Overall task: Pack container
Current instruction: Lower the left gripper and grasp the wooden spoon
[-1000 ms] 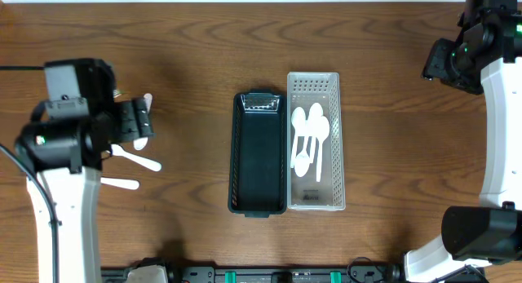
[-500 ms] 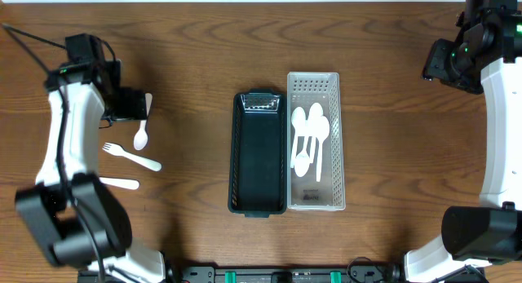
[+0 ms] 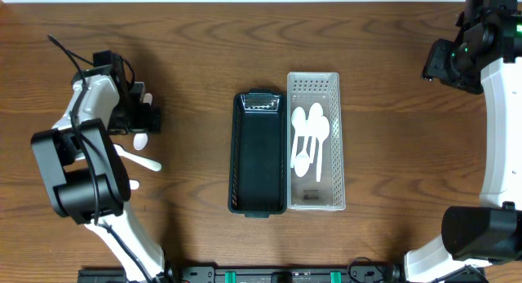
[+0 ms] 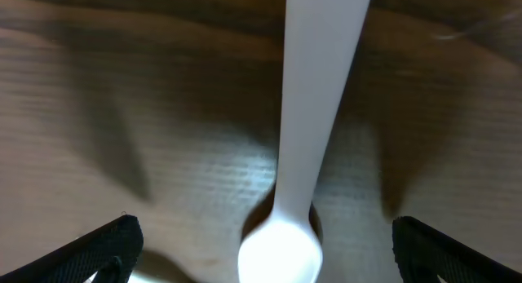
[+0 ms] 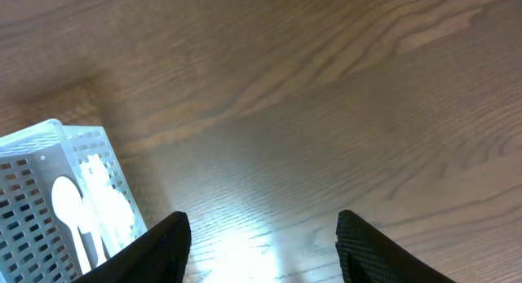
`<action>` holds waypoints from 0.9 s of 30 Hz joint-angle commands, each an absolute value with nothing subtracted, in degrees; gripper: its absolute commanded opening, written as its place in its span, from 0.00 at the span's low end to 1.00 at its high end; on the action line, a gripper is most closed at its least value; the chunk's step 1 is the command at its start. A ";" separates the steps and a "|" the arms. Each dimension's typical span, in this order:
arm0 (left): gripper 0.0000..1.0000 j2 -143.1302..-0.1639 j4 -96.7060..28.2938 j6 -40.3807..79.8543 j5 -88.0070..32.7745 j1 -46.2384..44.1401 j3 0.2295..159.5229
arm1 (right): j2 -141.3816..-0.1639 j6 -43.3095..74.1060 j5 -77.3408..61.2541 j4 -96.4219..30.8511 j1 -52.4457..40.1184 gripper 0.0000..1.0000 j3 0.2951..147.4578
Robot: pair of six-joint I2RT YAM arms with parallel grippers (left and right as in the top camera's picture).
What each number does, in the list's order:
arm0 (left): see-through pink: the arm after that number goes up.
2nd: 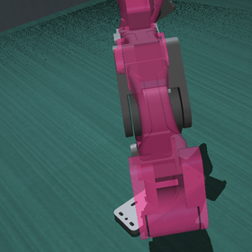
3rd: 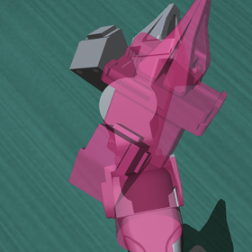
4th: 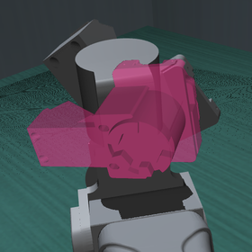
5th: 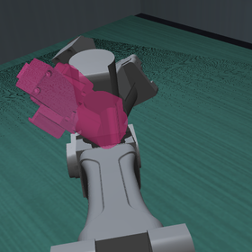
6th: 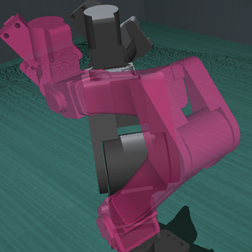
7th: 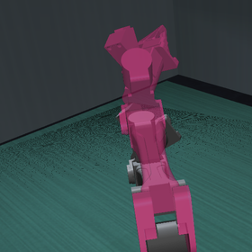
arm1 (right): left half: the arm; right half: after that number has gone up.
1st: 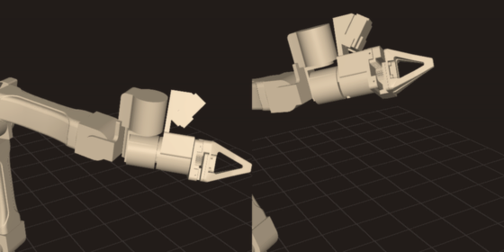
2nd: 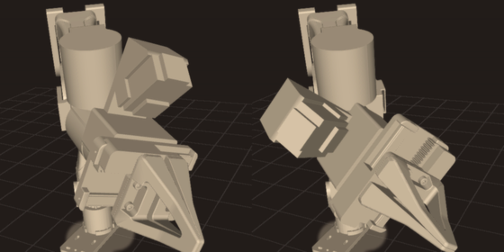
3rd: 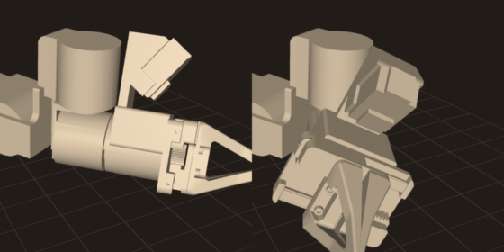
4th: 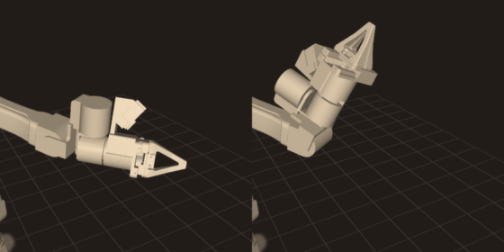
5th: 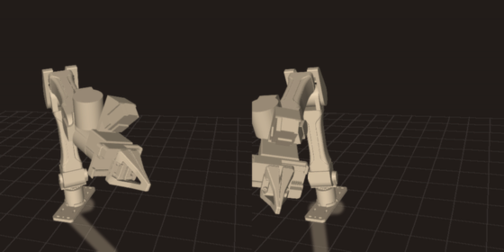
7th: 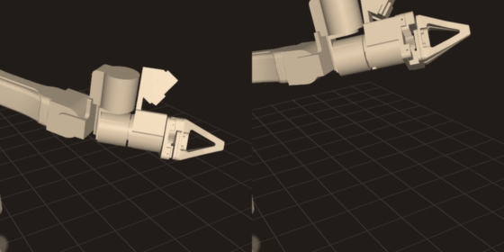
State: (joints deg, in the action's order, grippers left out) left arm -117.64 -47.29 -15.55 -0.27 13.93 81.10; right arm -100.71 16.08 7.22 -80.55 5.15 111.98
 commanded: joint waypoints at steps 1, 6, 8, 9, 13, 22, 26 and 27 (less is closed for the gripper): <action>1.00 -118.93 -46.72 -16.91 -1.06 14.13 81.76 | -100.29 15.59 7.05 -80.60 5.19 0.60 112.03; 1.00 -120.22 -44.91 -16.93 -1.08 14.13 81.76 | -100.29 15.59 7.05 -80.60 5.19 0.60 112.03; 1.00 -120.25 -44.23 -16.93 -1.08 14.13 81.76 | -100.29 15.59 7.05 -80.60 5.19 0.60 112.03; 1.00 -120.25 -43.88 -16.93 -1.13 14.13 81.76 | -100.29 15.59 7.07 -80.60 5.19 0.60 112.03; 0.94 -120.25 -43.33 -18.06 -5.04 14.13 81.76 | -100.29 15.57 7.09 -80.51 5.19 0.60 112.03; 0.63 -120.25 -42.35 -18.17 -7.11 14.13 81.76 | -100.29 15.57 7.09 -80.38 5.19 0.58 112.03; 0.52 -120.25 -42.59 -18.17 -7.11 14.13 81.76 | -100.29 15.57 7.09 -80.38 5.19 0.57 112.03; 0.48 -120.25 -42.74 -18.17 -7.11 14.13 81.76 | -100.29 15.57 7.09 -80.38 5.19 0.57 112.03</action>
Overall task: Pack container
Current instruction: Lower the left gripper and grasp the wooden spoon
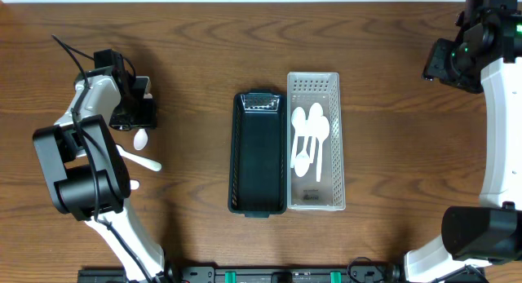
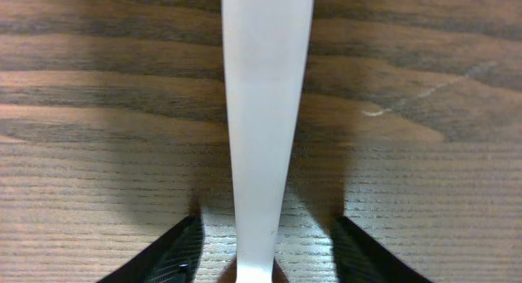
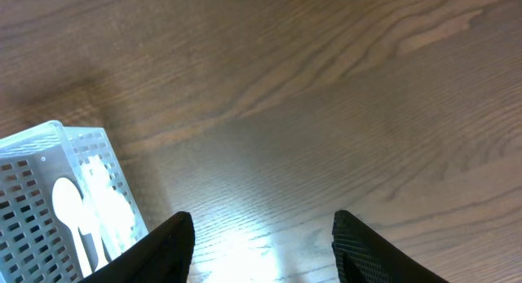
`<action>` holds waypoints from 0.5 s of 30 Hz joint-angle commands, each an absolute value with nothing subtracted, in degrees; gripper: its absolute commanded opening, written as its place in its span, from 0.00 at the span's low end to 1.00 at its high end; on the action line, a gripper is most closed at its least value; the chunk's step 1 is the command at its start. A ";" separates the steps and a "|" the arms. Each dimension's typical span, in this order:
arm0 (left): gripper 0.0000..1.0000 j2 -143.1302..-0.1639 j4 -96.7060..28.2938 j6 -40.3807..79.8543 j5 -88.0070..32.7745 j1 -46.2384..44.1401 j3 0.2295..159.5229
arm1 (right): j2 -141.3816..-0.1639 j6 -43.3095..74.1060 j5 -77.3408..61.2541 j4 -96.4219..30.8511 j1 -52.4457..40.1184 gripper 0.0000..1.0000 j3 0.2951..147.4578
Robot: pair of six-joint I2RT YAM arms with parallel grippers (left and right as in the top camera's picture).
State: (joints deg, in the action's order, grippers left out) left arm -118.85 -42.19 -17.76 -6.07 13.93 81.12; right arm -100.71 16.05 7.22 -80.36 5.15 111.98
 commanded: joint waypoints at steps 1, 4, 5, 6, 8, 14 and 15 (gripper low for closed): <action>0.41 -120.25 -42.85 -18.17 -7.09 14.13 81.76 | -100.29 15.57 7.09 -80.40 5.23 0.57 112.03; 0.23 -120.22 -43.66 -17.93 -7.07 14.13 81.78 | -100.29 15.57 7.09 -80.40 5.23 0.57 112.03; 0.22 -120.22 -44.03 -17.91 -7.07 14.13 81.78 | -100.29 15.57 7.09 -80.40 5.23 0.57 112.03; 0.21 -120.18 -44.51 -17.93 -7.07 14.13 81.78 | -100.29 15.57 7.09 -80.42 5.23 0.57 112.03; 0.15 -119.90 -45.43 -17.93 -7.05 14.13 81.78 | -100.29 15.59 7.09 -80.47 5.23 0.57 112.03; 0.06 -115.92 -47.33 -15.29 -6.90 13.91 82.17 | -100.29 15.59 7.09 -80.49 5.23 0.57 112.03; 0.06 -114.39 -47.72 -14.39 -6.92 13.67 82.50 | -100.29 15.57 7.09 -80.49 5.23 0.57 112.03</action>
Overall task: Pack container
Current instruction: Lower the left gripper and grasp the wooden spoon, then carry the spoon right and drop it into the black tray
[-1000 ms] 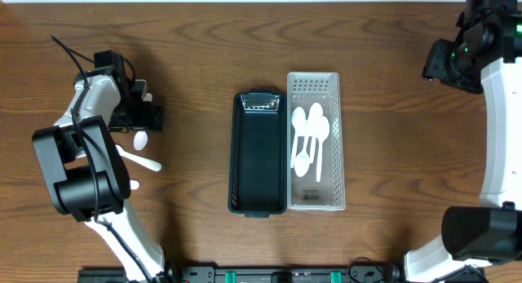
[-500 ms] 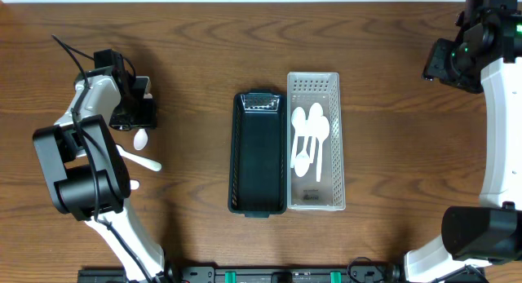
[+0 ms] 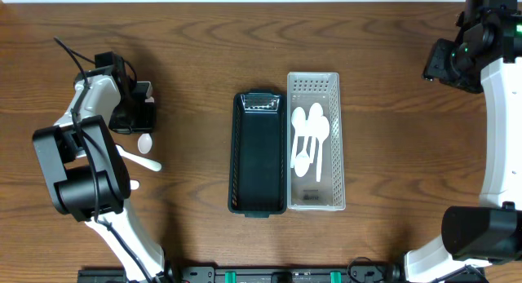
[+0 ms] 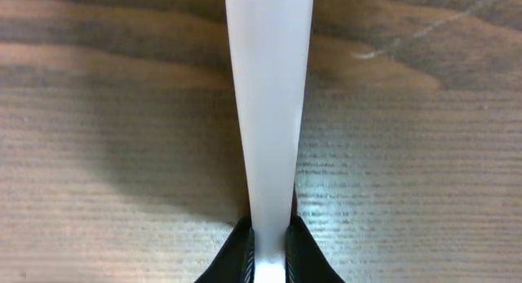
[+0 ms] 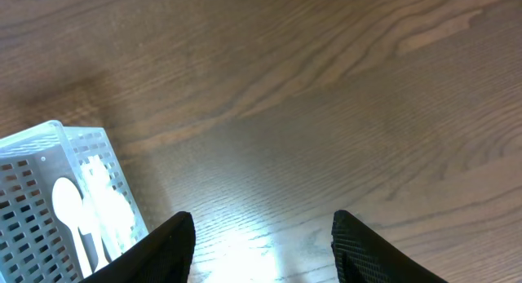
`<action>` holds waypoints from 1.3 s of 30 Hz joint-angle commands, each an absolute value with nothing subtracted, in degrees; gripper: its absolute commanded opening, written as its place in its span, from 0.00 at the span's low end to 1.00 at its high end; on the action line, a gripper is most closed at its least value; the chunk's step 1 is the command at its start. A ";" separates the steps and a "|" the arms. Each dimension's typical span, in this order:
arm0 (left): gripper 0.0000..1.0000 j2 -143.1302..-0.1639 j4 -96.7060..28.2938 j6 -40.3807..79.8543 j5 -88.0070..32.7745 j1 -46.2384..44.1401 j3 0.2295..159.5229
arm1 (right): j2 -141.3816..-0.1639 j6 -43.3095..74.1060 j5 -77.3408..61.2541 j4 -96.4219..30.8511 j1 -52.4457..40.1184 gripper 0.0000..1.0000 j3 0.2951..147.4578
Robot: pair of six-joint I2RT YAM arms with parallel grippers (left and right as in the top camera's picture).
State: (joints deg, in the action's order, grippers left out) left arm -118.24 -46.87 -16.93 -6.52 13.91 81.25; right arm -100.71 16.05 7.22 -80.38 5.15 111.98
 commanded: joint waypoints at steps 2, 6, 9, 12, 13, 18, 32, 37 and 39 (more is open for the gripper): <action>0.06 -111.18 -48.36 -14.28 -6.90 12.95 83.00 | -100.29 15.59 7.09 -80.49 5.23 0.57 112.03; 0.06 -101.71 -51.11 -14.28 -6.90 9.67 84.42 | -100.29 15.59 7.09 -80.47 5.23 0.57 112.03; 0.06 -94.11 -53.19 -14.26 -6.92 5.56 84.68 | -100.29 15.59 7.09 -80.47 5.23 0.57 112.03; 0.06 -88.01 -54.65 -12.14 -6.92 0.69 84.68 | -100.29 15.59 7.09 -80.64 5.23 0.56 112.03; 0.06 -86.17 -54.83 -10.76 -6.94 -1.34 84.68 | -100.29 15.59 7.09 -80.64 5.23 0.56 112.03; 0.06 -81.78 -55.13 -4.82 -7.11 -11.16 84.66 | -100.29 15.62 7.07 -80.64 5.23 0.55 112.03; 0.06 -97.10 -56.53 5.41 -7.14 -29.50 84.55 | -100.29 15.79 7.05 -81.56 5.23 0.55 112.01; 0.06 -105.65 -56.51 8.25 -7.11 -31.59 84.55 | -100.29 15.79 7.07 -82.43 5.23 0.55 112.01; 0.06 -107.83 -56.51 8.25 -7.11 -31.59 84.55 | -100.29 15.79 7.07 -82.70 5.23 0.55 112.01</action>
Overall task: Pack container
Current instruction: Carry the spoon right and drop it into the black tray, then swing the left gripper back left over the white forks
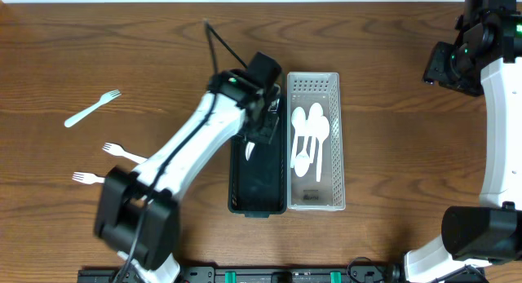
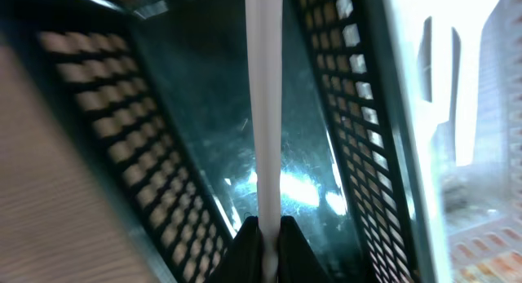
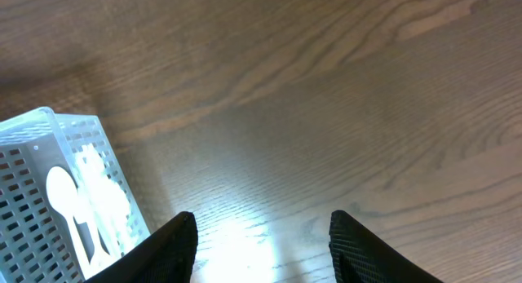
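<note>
My left gripper [image 1: 259,130] is over the black slotted bin [image 1: 236,179] in the middle of the table, shut on the handle of a white spoon [image 1: 249,149]. From the left wrist, that spoon [image 2: 265,112] runs straight up from the shut gripper [image 2: 265,234] above the bin floor [image 2: 204,128]. Right of the black bin stands the white slotted bin [image 1: 338,165], holding several white spoons [image 1: 310,136]. My right gripper [image 1: 457,59] hangs open at the far right edge; in its wrist view it [image 3: 265,250] is over bare wood.
Three forks lie on the left of the table: a pale one [image 1: 91,108] and two white ones [image 1: 122,152] [image 1: 88,179]. A corner of the white bin [image 3: 49,185] shows at the left of the right wrist view.
My left gripper, shut on the spoon handle at the table's left side, now holds the spoon over the black bin in the middle. The forks it hid now show. The right arm is unchanged.
My left gripper was wide open over a white spoon at the left of the table. Its fingers then stood closer around the handle, then shut on it. Now the spoon is held above the black bin. The right gripper stayed open at the far right.
</note>
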`<action>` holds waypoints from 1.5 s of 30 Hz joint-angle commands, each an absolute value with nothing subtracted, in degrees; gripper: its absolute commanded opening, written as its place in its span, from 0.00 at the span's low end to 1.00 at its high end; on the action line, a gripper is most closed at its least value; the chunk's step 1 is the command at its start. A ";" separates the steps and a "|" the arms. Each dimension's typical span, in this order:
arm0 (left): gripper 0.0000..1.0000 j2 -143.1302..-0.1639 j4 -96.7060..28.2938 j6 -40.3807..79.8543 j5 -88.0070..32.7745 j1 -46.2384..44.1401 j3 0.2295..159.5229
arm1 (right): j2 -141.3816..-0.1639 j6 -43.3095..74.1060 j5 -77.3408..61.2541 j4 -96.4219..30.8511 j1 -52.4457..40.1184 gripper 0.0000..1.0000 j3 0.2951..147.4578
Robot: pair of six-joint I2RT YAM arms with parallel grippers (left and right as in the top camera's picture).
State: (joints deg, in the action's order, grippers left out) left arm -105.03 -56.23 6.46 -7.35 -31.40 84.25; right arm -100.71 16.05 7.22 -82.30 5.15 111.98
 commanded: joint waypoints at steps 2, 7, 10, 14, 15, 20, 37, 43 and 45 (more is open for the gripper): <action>0.17 -109.14 -56.51 8.23 -7.09 -31.57 84.55 | -100.29 15.79 7.07 -82.96 5.23 0.55 112.01; 0.50 -109.36 -55.61 7.03 -2.70 -31.57 84.60 | -100.29 15.81 7.05 -83.57 5.23 0.55 112.01; 0.60 -107.98 -55.79 2.02 5.02 -31.59 84.71 | -100.29 15.81 7.05 -83.66 5.23 0.55 112.01; 0.63 -103.00 -56.49 -1.98 6.13 -31.18 85.45 | -100.29 15.79 7.07 -83.85 5.23 0.55 112.01; 0.64 -100.92 -56.38 -1.96 6.35 -30.85 85.84 | -100.29 15.79 7.07 -84.07 5.23 0.55 112.01; 0.77 -91.07 -54.50 -1.93 14.79 -27.07 87.53 | -100.29 15.77 7.09 -84.42 5.23 0.55 112.01; 0.82 -88.12 -49.63 1.45 18.68 2.04 87.50 | -100.29 15.79 7.03 -84.42 5.21 0.56 112.01; 0.94 -89.95 -46.98 -17.08 10.39 6.44 87.50 | -100.29 15.77 7.05 -84.60 5.23 0.57 112.01; 0.97 -90.65 -45.82 -21.06 6.33 9.43 87.53 | -100.29 15.79 7.05 -85.14 5.21 0.57 112.01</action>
